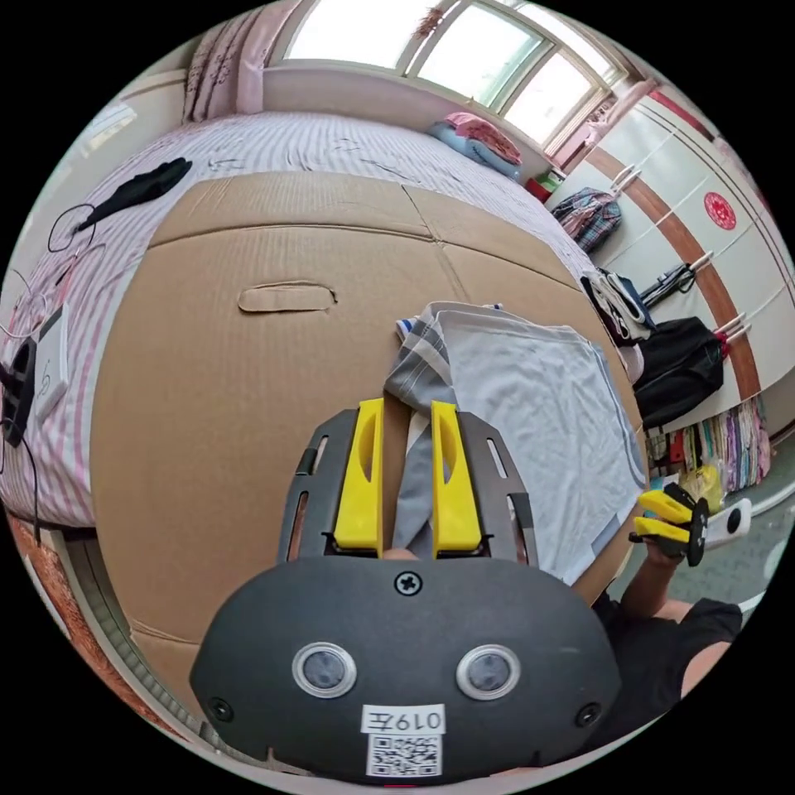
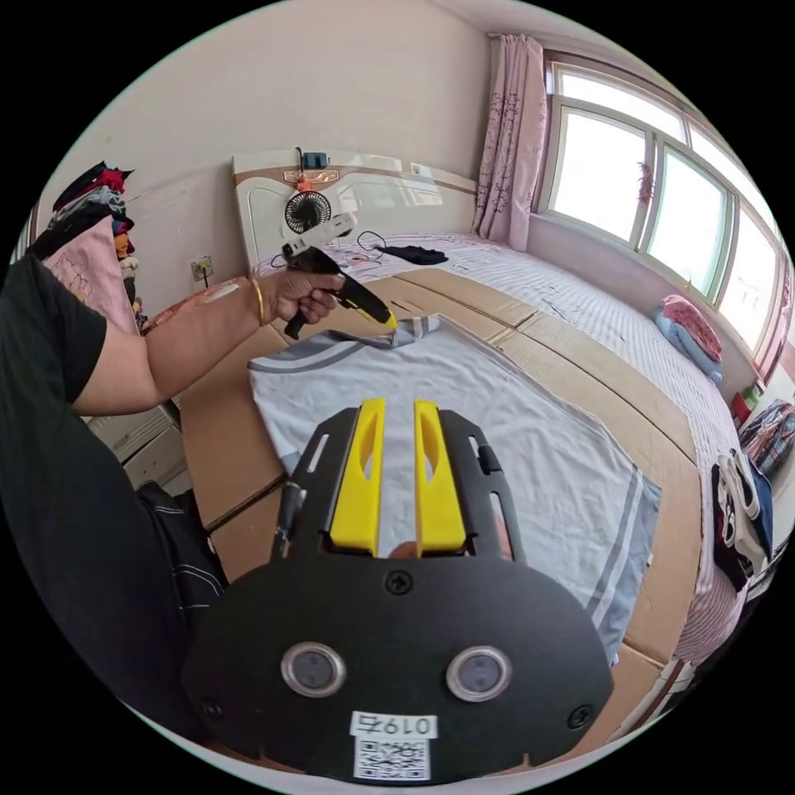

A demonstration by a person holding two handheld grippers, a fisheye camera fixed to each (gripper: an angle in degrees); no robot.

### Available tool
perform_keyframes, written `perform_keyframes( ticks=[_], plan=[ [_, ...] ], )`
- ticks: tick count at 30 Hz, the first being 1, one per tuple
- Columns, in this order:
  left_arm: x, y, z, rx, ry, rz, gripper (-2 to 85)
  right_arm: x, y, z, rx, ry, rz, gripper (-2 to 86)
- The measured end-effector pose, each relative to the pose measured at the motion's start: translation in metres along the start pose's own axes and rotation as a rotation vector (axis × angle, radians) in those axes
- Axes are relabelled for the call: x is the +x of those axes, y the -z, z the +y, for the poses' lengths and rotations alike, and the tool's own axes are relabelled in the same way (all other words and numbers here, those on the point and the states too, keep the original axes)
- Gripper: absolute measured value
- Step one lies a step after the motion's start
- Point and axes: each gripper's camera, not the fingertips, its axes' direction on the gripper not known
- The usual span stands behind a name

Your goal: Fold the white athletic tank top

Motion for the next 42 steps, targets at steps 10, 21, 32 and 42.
perform_keyframes(
  ticks=[10, 21, 32, 42],
  plan=[
    [-0.075, -0.018, -0.014, -0.016, 0.14, 0.109, 4.5, -0.097, -0.078, -0.071, -0.002, 0.23, -0.149, 6.7],
    [-0.103, 0.001, -0.022, 0.061, 0.039, 0.094, 1.5, -0.167, -0.155, -0.099, -0.069, 0.35, -0.255, 6.7],
    [-0.083, -0.022, -0.063, -0.044, -0.406, -0.252, 2.8, -0.175, -0.204, -0.132, -0.141, 0.378, -0.298, 7.3],
    [-0.13, -0.009, -0.063, -0.03, -0.215, -0.107, 6.7, -0.164, -0.235, -0.159, -0.165, 0.4, -0.294, 7.6]
  ],
)
